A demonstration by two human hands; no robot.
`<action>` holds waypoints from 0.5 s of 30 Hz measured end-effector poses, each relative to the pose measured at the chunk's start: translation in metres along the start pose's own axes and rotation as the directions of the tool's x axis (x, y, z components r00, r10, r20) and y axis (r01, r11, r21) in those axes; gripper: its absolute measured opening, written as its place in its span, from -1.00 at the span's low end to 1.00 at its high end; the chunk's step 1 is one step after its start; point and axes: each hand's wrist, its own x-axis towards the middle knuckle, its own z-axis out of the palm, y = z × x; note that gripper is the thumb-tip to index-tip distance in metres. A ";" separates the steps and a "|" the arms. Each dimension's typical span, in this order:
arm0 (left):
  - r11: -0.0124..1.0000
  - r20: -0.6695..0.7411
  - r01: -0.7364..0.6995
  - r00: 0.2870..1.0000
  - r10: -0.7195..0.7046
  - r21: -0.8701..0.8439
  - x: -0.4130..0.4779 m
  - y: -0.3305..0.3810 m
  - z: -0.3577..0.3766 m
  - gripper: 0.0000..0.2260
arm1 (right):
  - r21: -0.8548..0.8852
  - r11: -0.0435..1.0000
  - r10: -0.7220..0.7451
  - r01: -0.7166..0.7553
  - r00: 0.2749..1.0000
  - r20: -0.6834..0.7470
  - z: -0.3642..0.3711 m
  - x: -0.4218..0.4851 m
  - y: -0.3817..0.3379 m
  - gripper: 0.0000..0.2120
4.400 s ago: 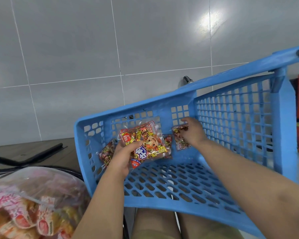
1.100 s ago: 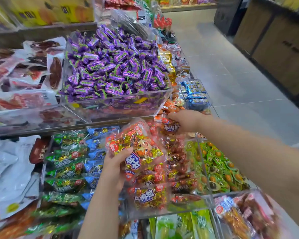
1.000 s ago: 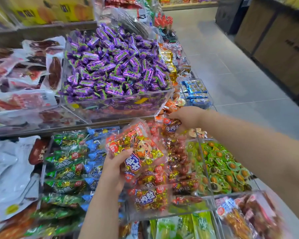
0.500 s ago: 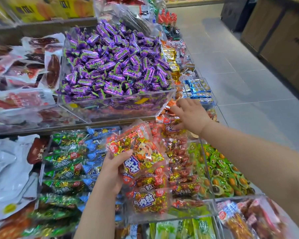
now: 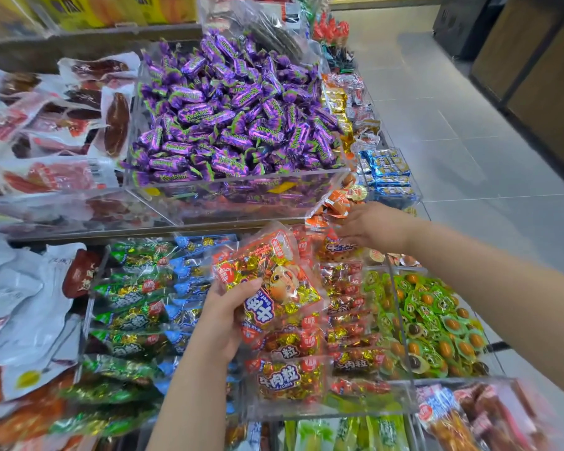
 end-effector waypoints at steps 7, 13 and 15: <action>1.000 0.004 0.012 1.000 -0.013 0.006 0.003 -0.001 -0.001 -0.44 | -0.266 0.947 0.048 -0.182 0.895 -0.443 0.034 -0.002 -0.027 -0.67; 0.999 -0.002 0.002 1.000 -0.002 0.035 0.003 -0.001 0.000 -0.39 | -0.206 0.811 0.506 -0.548 0.833 -0.225 0.040 0.004 -0.021 -0.14; 0.999 -0.012 0.009 1.000 -0.008 0.045 0.002 -0.001 0.002 -0.34 | -0.205 0.782 0.556 -0.589 0.807 -0.197 0.040 0.010 -0.022 -0.12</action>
